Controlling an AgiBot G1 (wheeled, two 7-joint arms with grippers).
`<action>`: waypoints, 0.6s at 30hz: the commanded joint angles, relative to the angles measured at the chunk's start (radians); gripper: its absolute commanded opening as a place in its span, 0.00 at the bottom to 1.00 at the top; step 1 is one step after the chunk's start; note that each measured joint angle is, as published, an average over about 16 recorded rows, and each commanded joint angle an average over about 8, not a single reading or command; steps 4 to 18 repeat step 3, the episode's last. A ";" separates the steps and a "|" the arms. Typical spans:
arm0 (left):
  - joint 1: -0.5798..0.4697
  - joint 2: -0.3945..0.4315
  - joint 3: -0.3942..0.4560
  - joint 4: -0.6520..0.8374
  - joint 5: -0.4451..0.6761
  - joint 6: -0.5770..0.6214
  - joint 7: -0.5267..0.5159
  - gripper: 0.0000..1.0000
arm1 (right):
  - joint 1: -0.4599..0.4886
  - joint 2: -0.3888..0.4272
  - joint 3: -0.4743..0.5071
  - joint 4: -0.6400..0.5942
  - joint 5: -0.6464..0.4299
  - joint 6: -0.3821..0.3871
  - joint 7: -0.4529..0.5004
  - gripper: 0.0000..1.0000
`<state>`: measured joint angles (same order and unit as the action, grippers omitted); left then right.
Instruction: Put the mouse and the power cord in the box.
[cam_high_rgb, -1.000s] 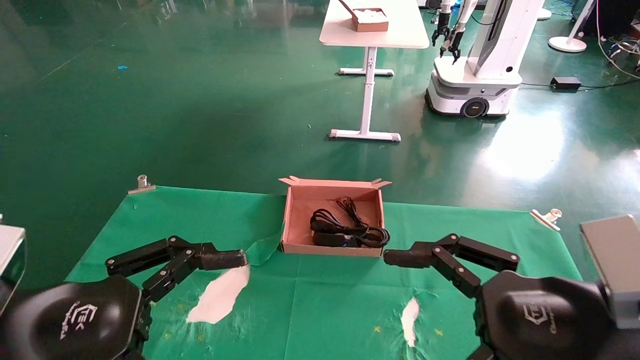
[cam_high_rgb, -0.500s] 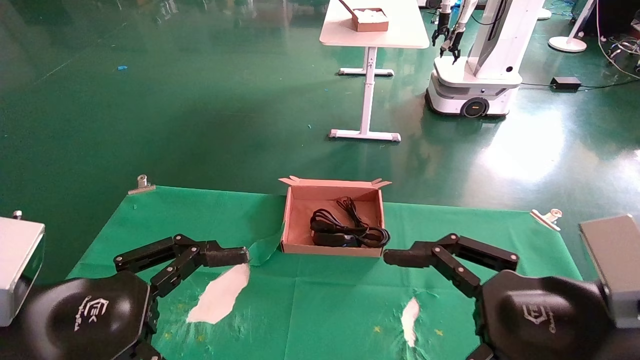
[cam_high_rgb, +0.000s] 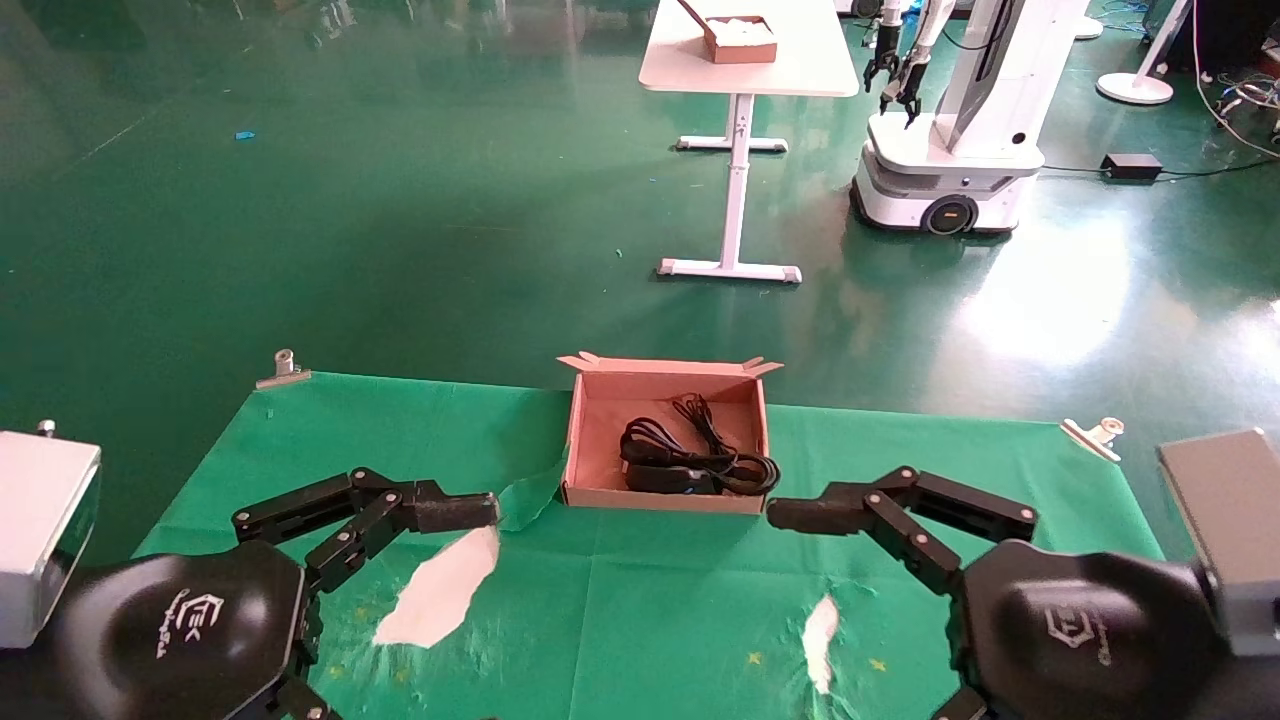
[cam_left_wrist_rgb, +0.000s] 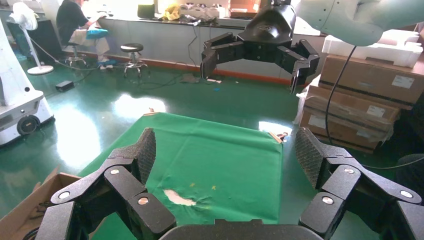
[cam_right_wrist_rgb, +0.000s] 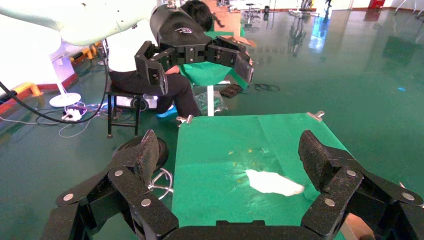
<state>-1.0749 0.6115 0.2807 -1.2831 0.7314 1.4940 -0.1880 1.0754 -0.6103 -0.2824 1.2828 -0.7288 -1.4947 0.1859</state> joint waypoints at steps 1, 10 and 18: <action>0.000 0.000 0.001 0.000 0.001 -0.001 0.000 1.00 | 0.000 0.000 0.000 0.000 0.000 0.000 0.000 1.00; 0.000 0.000 0.001 0.000 0.001 -0.001 0.000 1.00 | 0.000 0.000 0.000 0.000 0.000 0.000 0.000 1.00; 0.000 0.000 0.001 0.000 0.001 -0.001 0.000 1.00 | 0.000 0.000 0.000 0.000 0.000 0.000 0.000 1.00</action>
